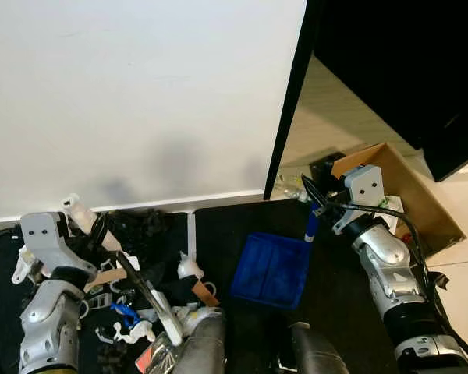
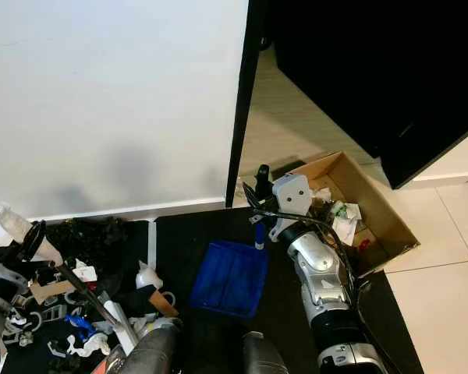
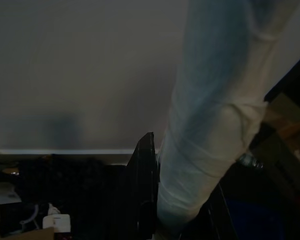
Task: Sweep floor
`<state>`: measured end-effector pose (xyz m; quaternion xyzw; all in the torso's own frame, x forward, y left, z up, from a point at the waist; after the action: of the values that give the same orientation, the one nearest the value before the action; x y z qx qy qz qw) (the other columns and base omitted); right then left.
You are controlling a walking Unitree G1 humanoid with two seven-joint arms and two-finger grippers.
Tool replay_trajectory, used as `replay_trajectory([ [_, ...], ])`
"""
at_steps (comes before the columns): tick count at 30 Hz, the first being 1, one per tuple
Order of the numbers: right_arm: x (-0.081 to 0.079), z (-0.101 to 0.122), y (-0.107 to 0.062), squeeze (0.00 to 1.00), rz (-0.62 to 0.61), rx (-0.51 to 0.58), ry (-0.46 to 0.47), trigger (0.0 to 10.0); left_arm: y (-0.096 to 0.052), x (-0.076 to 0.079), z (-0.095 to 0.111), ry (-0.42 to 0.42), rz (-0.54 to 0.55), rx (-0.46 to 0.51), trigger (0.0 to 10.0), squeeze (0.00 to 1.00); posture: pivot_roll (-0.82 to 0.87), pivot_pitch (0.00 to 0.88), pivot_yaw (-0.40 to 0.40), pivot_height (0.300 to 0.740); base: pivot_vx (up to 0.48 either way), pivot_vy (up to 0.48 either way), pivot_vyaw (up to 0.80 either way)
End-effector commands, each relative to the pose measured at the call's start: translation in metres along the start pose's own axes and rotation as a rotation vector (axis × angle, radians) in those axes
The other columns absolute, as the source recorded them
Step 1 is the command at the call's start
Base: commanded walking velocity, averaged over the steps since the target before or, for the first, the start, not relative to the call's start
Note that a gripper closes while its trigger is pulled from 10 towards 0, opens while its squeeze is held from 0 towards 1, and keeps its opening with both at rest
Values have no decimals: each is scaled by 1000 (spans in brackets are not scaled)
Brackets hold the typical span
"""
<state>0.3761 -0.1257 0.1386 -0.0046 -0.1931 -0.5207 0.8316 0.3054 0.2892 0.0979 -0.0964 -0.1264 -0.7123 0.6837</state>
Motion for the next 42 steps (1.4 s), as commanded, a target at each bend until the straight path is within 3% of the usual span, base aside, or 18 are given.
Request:
replay_trajectory([
  [1,1,1,-3,0,22,-3,-17,10000,-3,12,-22,-149,-31,-49,10000,4,178,281,-18,740,0,0,0],
  [11,-3,5,0,0,53,8,-17,10000,30,69,-4,-275,-206,59,10000,0,168,275,-15,740,0,0,0],
  [19,-2,5,-2,0,59,7,-18,10000,34,79,1,-282,-238,72,10000,8,164,272,-14,740,0,0,0],
  [25,-7,3,-5,0,142,-10,-35,10000,40,92,11,-297,-282,93,10000,4,166,271,-14,740,0,0,0],
  [32,0,1,-8,0,158,-27,-63,10000,48,107,17,-309,-324,113,10000,0,164,269,-10,740,0,0,0],
  [36,8,0,-13,0,179,-44,-100,10000,49,112,25,-280,-356,121,10000,0,167,267,-3,740,0,0,0],
  [42,21,2,-28,0,278,-83,-124,10000,41,108,50,-138,-424,115,10000,0,171,260,6,740,0,0,0],
])
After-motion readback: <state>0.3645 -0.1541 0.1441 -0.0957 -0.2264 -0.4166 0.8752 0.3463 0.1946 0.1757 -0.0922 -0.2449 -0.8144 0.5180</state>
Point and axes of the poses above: a point about 5 cm out from each wrist's last joint towards the gripper, its own y axis pointing out of the wrist towards the gripper, its own z axis along the axis of the wrist's last joint, x = y × z, the point moved 6 cm from there along y, pointing out of the wrist towards the gripper, and after that the axes turned 8 degrees about -y, right-handed, at the moved point
